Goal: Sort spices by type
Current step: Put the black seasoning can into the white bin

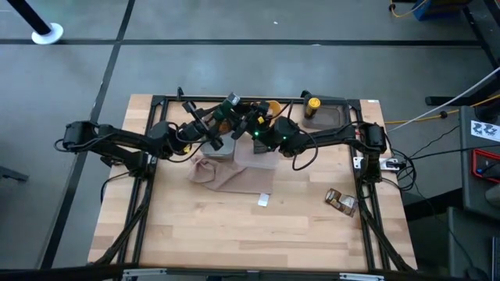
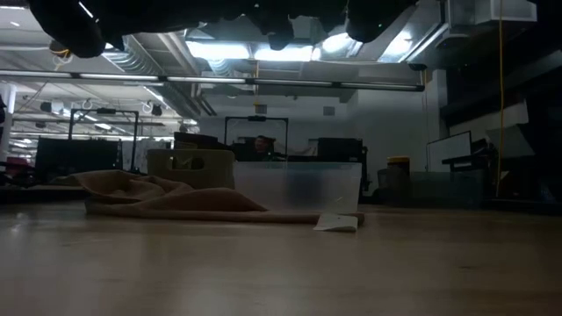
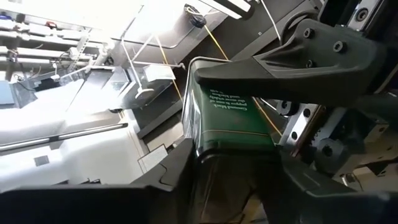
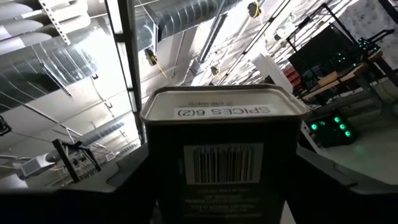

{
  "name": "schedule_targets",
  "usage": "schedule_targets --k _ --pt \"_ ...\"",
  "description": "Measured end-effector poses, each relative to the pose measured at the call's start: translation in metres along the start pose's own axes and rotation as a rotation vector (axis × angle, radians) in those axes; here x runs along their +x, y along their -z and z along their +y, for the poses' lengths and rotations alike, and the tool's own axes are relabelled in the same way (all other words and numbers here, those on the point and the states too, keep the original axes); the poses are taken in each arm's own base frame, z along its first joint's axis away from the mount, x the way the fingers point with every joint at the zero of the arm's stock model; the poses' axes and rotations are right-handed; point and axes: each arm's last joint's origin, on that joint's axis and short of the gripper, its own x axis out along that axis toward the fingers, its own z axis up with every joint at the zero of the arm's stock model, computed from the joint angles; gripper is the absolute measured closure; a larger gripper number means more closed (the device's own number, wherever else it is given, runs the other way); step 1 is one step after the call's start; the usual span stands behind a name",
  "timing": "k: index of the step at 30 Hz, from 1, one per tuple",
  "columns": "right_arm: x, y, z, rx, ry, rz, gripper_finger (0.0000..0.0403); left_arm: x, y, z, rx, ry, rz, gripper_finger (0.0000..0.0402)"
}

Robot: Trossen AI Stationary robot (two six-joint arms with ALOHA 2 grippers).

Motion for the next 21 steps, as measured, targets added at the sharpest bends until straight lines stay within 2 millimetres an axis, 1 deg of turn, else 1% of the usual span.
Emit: schedule_targets --k 6,11,15,17,21 --pt "0.000 0.000 0.000 -0.012 -0.007 0.005 0.0101 0.000 -0.001 -0.001 0.009 0.006 -0.004 0.0282" --pt "0.000 0.003 -0.001 -0.026 0.026 0.021 0.0077 0.000 0.001 -0.003 -0.011 0.041 0.006 0.0284" --pt "0.000 0.003 -0.002 -0.040 0.040 0.023 0.0066 0.000 0.002 -0.003 -0.009 0.033 0.017 0.0284" --pt "0.000 0.003 -0.002 -0.088 0.040 0.020 0.0064 0.000 0.003 -0.003 -0.008 0.013 0.037 0.0284" --pt "0.000 -0.008 0.003 -0.239 0.046 0.022 0.0067 0.000 0.003 -0.001 -0.031 -0.026 0.063 0.0284"
